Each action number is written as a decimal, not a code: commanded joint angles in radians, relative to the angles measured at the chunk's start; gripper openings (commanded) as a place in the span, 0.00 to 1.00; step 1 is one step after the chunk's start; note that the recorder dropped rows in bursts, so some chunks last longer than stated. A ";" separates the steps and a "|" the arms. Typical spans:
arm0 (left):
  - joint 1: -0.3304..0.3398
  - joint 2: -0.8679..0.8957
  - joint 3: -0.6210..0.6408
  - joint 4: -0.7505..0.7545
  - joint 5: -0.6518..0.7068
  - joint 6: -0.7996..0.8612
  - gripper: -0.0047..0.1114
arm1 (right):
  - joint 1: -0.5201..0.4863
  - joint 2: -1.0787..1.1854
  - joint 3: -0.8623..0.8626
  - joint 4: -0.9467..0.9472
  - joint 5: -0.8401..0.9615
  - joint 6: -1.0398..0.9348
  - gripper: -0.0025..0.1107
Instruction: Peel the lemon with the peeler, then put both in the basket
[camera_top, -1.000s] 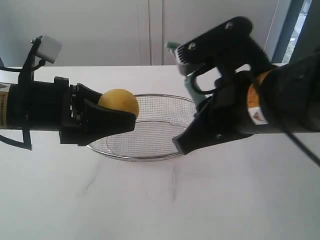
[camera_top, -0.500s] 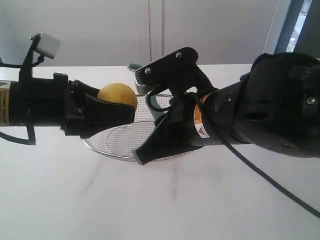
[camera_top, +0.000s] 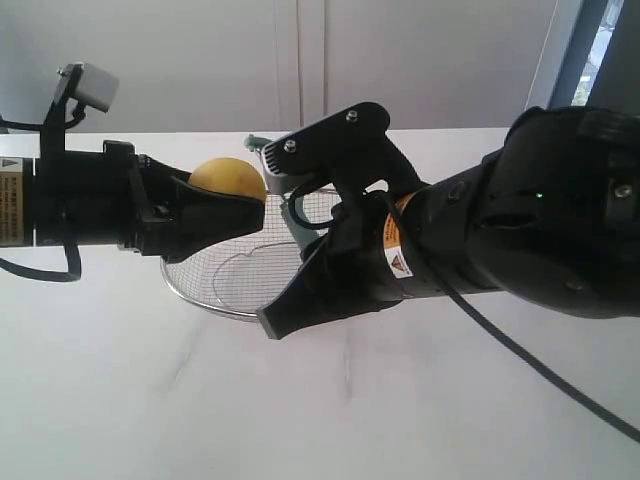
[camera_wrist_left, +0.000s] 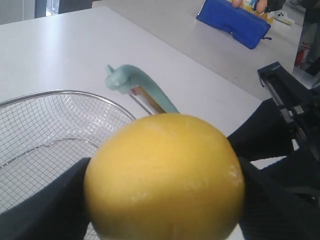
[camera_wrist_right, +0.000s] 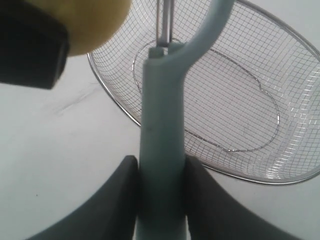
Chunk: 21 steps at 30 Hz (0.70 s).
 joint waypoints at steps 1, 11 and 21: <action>0.000 -0.007 -0.001 -0.021 0.009 -0.001 0.04 | 0.001 -0.002 0.000 0.012 -0.020 -0.012 0.02; 0.000 -0.007 -0.001 -0.036 0.043 -0.001 0.04 | 0.001 -0.011 0.000 0.029 -0.046 -0.012 0.02; 0.000 -0.007 -0.001 -0.040 0.068 -0.001 0.04 | 0.001 -0.048 0.000 0.030 -0.066 -0.012 0.02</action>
